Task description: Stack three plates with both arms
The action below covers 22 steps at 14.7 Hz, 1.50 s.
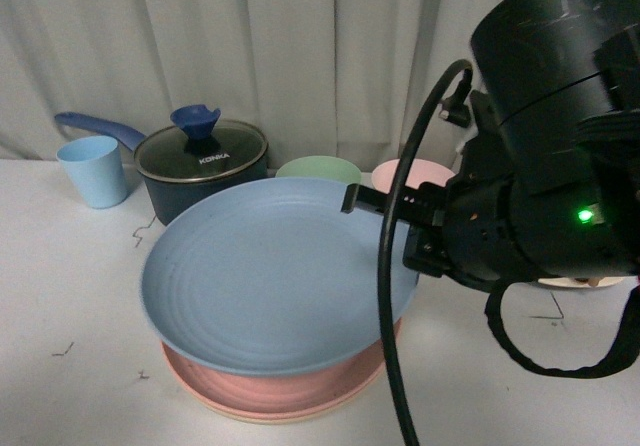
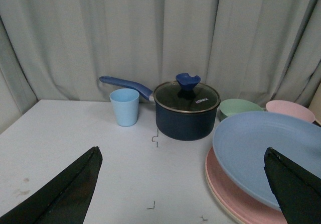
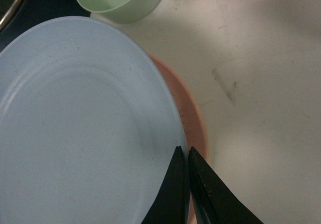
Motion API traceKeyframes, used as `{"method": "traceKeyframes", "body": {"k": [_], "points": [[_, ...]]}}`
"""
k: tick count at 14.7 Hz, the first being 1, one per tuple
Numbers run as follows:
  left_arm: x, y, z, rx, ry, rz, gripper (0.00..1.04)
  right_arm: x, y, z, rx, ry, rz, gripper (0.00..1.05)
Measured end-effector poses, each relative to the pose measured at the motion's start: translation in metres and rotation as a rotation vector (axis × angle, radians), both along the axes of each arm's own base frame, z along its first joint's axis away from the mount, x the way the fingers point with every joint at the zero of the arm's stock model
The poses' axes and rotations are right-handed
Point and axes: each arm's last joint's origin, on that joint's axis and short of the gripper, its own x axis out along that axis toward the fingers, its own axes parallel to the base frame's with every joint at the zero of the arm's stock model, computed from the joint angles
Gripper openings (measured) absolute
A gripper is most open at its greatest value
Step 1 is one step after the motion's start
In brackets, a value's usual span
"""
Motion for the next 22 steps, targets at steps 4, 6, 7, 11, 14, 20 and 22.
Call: {"method": "traceKeyframes", "body": {"k": [4, 6, 7, 11, 14, 20, 22], "points": [[0.000, 0.000, 0.000, 0.000, 0.000, 0.000, 0.98, 0.011, 0.016, -0.013, -0.035, 0.036, -0.026, 0.02], [0.000, 0.000, 0.000, 0.000, 0.000, 0.000, 0.98, 0.011, 0.019, -0.013, -0.042, 0.035, -0.027, 0.02], [0.000, 0.000, 0.000, 0.000, 0.000, 0.000, 0.98, 0.010, 0.020, -0.013, -0.046, 0.033, -0.026, 0.02], [0.000, 0.000, 0.000, 0.000, 0.000, 0.000, 0.98, 0.007, 0.019, -0.023, -0.055, 0.039, -0.029, 0.02], [0.000, 0.000, 0.000, 0.000, 0.000, 0.000, 0.98, 0.004, 0.017, -0.034, -0.068, 0.065, -0.029, 0.02], [0.000, 0.000, 0.000, 0.000, 0.000, 0.000, 0.98, 0.000, 0.014, -0.021, -0.016, 0.047, -0.021, 0.54], [0.000, 0.000, 0.000, 0.000, 0.000, 0.000, 0.98, -0.002, 0.007, 0.010, 0.057, -0.016, -0.010, 0.78]]}}
